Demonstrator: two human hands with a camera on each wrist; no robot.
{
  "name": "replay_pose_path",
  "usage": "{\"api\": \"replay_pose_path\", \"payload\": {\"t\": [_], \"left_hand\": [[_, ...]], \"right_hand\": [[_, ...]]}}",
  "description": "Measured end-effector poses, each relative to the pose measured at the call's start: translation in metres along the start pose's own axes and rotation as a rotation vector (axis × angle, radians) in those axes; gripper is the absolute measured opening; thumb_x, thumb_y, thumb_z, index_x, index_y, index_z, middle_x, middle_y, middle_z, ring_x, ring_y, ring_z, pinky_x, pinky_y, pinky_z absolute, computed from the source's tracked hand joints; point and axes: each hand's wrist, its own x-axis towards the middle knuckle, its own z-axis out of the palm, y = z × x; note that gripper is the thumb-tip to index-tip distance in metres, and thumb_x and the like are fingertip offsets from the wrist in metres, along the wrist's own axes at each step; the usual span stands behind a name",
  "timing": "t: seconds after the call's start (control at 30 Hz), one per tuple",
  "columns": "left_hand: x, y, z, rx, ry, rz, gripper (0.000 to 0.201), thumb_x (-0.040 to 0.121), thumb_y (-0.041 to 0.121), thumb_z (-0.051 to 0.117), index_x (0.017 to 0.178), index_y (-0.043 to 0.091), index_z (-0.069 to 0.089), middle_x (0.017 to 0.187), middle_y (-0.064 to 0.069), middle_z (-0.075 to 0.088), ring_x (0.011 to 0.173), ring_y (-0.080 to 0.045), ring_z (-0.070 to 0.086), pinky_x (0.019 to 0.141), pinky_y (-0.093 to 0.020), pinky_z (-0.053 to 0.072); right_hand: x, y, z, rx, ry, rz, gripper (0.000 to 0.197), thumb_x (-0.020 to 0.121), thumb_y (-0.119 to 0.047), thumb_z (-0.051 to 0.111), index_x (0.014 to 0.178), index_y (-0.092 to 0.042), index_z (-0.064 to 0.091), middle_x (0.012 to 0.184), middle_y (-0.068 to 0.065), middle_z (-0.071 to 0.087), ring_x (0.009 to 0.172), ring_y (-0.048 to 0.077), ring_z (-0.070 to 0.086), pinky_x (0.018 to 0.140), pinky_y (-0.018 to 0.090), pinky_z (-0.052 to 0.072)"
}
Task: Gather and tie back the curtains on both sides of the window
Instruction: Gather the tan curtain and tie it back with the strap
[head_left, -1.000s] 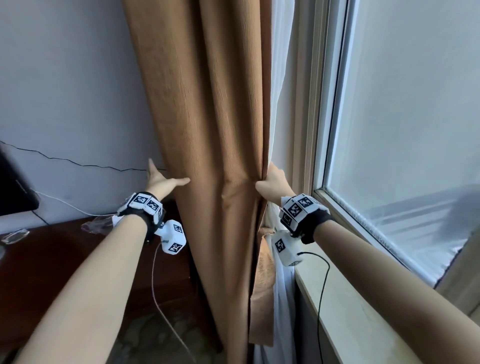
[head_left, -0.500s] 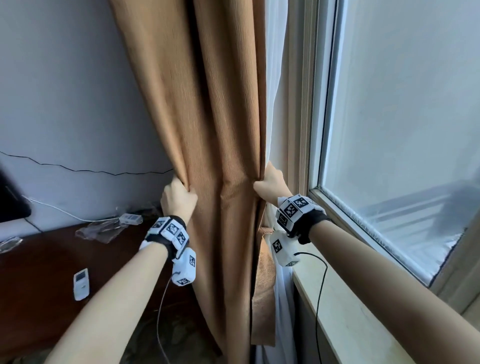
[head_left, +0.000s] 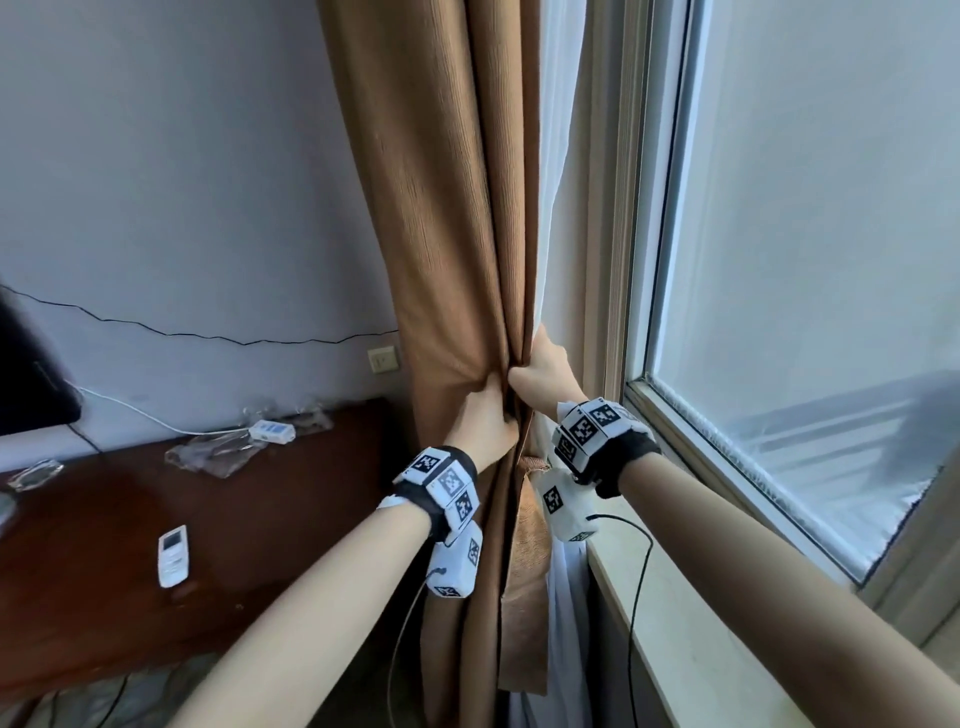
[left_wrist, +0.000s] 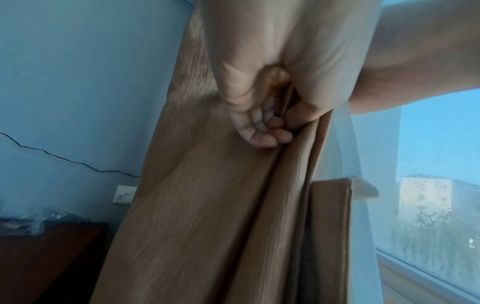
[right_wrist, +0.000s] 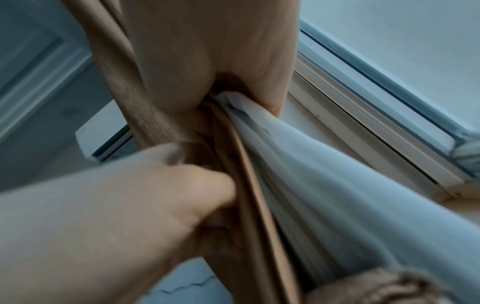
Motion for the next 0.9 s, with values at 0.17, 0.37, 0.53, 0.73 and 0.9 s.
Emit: {"api": "replay_pose_path", "payload": {"t": [0.17, 0.37, 0.53, 0.73, 0.9], "left_hand": [[0.01, 0.004, 0.006, 0.022, -0.099, 0.024, 0.042, 0.088, 0.009, 0.046, 0.13, 0.009, 0.046, 0.118, -0.019, 0.063, 0.114, -0.034, 0.058, 0.097, -0.037, 0.047], [0.01, 0.012, 0.01, -0.019, -0.187, 0.065, 0.038, 0.089, 0.004, 0.047, 0.127, 0.006, 0.05, 0.121, -0.015, 0.06, 0.115, -0.029, 0.057, 0.095, -0.031, 0.044], [0.015, -0.005, -0.019, -0.228, -0.357, 0.1, 0.013, 0.089, 0.004, 0.062, 0.101, 0.005, 0.06, 0.075, -0.009, 0.065, 0.065, -0.015, 0.066, 0.066, -0.024, 0.053], [0.05, -0.078, -0.089, -0.297, 0.057, -0.106, 0.02, 0.094, 0.011, 0.06, 0.076, 0.007, 0.067, 0.07, -0.006, 0.065, 0.057, -0.005, 0.062, 0.056, -0.013, 0.045], [0.08, -0.131, -0.105, -0.249, 0.229, -0.316, 0.036, 0.087, 0.01, 0.067, 0.121, 0.008, 0.057, 0.104, -0.012, 0.065, 0.095, -0.029, 0.06, 0.089, -0.037, 0.047]], "right_hand": [[0.003, -0.001, -0.012, 0.048, -0.153, 0.045, 0.061, 0.079, -0.004, 0.055, 0.134, -0.01, 0.03, 0.121, 0.015, 0.054, 0.103, 0.026, 0.053, 0.084, 0.034, 0.045], [0.004, 0.001, -0.009, 0.101, -0.027, 0.056, 0.074, 0.075, -0.027, 0.077, 0.136, -0.015, 0.037, 0.121, -0.002, 0.053, 0.111, 0.016, 0.05, 0.096, 0.029, 0.039], [-0.002, 0.008, -0.012, -0.034, 0.05, -0.04, 0.051, 0.081, -0.003, 0.055, 0.13, -0.015, 0.048, 0.109, 0.006, 0.06, 0.103, 0.021, 0.052, 0.083, 0.021, 0.034], [-0.002, 0.006, -0.014, 0.017, 0.075, -0.017, 0.046, 0.084, -0.002, 0.052, 0.127, -0.015, 0.048, 0.098, 0.0, 0.054, 0.095, 0.019, 0.048, 0.084, 0.027, 0.039], [-0.002, 0.005, -0.014, 0.023, 0.1, 0.032, 0.044, 0.086, -0.003, 0.053, 0.128, -0.014, 0.048, 0.099, -0.002, 0.053, 0.098, 0.019, 0.049, 0.084, 0.028, 0.039]]}}
